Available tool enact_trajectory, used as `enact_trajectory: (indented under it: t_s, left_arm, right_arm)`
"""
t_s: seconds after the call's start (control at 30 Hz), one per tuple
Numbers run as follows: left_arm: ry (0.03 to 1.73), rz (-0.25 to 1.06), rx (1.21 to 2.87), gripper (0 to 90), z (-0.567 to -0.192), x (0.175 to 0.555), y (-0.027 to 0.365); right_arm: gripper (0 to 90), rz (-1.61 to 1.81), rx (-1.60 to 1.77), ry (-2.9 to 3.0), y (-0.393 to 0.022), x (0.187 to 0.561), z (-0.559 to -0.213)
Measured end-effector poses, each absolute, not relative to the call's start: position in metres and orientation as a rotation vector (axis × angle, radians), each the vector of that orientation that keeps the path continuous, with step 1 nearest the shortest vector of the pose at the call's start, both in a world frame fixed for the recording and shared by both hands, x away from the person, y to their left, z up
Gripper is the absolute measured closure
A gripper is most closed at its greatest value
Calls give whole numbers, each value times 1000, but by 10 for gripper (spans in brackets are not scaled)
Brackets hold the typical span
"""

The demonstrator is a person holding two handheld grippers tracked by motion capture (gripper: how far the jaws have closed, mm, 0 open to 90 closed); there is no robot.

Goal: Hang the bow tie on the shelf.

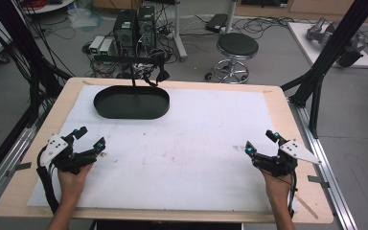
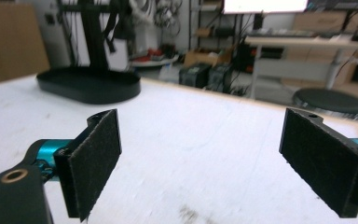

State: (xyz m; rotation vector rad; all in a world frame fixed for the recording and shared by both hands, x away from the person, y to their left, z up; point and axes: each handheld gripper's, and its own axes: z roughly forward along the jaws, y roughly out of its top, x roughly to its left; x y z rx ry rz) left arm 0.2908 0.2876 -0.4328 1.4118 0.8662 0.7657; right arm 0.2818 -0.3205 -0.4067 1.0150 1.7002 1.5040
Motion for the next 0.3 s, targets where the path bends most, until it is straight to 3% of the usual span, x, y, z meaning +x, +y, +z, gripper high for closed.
enact_trajectory:
  t_s: [0.3]
  left_arm:
    - [868,767,1412,170,-433,291,288]
  right_arm:
    - [119,1468,1010,1727,-311,280,-408]
